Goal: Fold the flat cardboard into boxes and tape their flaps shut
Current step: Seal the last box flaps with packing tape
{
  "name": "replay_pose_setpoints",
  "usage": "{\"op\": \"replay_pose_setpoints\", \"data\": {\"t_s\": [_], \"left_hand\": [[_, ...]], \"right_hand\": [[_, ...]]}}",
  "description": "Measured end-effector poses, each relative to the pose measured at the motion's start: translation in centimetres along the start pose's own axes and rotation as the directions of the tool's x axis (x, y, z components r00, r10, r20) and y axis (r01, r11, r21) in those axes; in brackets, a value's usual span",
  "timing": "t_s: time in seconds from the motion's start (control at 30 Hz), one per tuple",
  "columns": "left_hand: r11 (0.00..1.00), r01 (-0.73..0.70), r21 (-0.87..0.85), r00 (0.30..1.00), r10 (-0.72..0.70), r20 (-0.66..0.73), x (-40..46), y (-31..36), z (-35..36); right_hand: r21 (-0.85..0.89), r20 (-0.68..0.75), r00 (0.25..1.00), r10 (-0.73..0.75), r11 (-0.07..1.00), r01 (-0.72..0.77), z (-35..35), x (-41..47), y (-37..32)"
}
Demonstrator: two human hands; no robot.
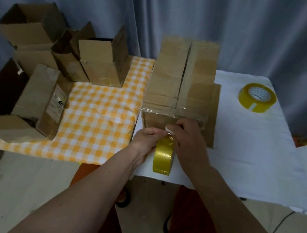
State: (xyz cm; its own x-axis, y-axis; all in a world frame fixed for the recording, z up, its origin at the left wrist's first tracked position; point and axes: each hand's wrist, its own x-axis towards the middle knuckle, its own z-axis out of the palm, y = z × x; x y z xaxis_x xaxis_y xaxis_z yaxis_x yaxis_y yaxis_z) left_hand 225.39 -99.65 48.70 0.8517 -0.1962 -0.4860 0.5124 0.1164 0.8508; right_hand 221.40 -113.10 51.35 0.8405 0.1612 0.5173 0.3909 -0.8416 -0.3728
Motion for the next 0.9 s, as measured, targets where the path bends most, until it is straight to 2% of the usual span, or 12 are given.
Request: {"op": "replay_pose_setpoints", "data": {"t_s": [0.07, 0.13, 0.2, 0.43, 0.63, 0.7, 0.77, 0.83, 0.9], "left_hand": [[1.0, 0.0, 0.01, 1.0, 0.0, -0.001, 0.1, 0.0, -0.2], [0.999, -0.005, 0.033, 1.0, 0.005, -0.003, 0.3, 0.0, -0.3], [0.998, -0.019, 0.06, 1.0, 0.02, -0.014, 0.6, 0.0, -0.3], [0.995, -0.044, 0.086, 0.999, 0.046, -0.021, 1.2, -0.2, -0.3], [0.991, -0.054, 0.12, 0.998, 0.056, -0.011, 1.3, -0.1, -0.7], [0.988, -0.052, 0.148, 0.998, 0.058, -0.032, 1.4, 0.0, -0.8], [0.986, -0.047, 0.159, 0.998, 0.054, -0.039, 1.5, 0.1, -0.9], [0.986, -0.046, 0.16, 0.998, 0.051, -0.027, 1.6, 0.0, -0.8], [0.986, -0.049, 0.158, 0.998, 0.053, -0.02, 1.7, -0.1, -0.7]], "right_hand": [[-0.026, 0.038, 0.999, 0.002, 1.0, -0.001, 0.3, 0.2, 0.3], [-0.014, 0.062, 0.993, 0.104, 0.995, -0.103, 0.3, 0.3, 0.8], [-0.014, 0.05, 0.99, 0.133, 0.991, -0.132, -0.1, -0.1, 1.3], [0.008, -0.02, 1.0, 0.003, 1.0, -0.003, -0.9, -0.6, 1.7], [-0.101, 0.039, 0.999, -0.015, 0.995, 0.019, -0.1, 0.4, 1.4], [-0.106, -0.014, 0.999, 0.044, 0.993, -0.045, -0.6, -0.4, 2.3], [-0.02, -0.044, 0.992, 0.116, 0.993, -0.117, -1.3, -1.7, 3.7], [0.132, 0.022, 0.977, 0.213, 0.968, -0.214, -1.8, -3.1, 5.2], [0.248, 0.103, 0.927, 0.36, 0.894, -0.374, -1.6, -4.4, 6.8]]}}
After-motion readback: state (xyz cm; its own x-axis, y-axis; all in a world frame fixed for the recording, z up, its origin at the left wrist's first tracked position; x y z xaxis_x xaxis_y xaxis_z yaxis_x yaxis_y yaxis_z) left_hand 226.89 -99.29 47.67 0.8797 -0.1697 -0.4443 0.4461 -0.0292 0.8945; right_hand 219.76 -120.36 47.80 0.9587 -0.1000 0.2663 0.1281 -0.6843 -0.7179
